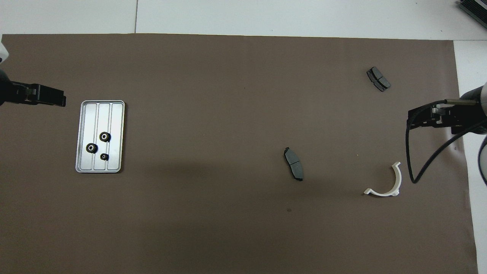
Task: Pick bearing gear from pile to tray
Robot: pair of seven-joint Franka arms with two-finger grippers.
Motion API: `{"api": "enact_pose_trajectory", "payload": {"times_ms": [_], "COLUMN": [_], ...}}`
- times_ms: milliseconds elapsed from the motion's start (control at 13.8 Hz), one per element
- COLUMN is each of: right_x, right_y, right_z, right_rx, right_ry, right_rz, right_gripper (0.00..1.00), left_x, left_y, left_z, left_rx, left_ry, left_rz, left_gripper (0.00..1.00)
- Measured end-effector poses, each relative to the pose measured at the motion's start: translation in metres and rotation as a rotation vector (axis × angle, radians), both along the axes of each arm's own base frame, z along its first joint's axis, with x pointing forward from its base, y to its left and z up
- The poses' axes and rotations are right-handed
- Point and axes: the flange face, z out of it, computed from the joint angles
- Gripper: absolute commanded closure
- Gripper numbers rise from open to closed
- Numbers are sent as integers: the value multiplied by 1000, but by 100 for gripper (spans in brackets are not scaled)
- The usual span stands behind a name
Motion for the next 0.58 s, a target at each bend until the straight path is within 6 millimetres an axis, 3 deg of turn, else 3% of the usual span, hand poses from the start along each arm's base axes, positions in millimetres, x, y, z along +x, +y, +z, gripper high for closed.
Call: {"api": "enact_pose_trajectory", "payload": {"times_ms": [580], "right_x": [0], "right_y": [2], "right_z": [-1], "right_rx": [0], "right_ry": [1], "right_rz": [3], "right_gripper": [0], "left_x": [-1], "left_y": [7], "left_z": [-1], "left_rx": [1], "left_ry": [13], "left_rz": [13], "left_gripper": [0]}}
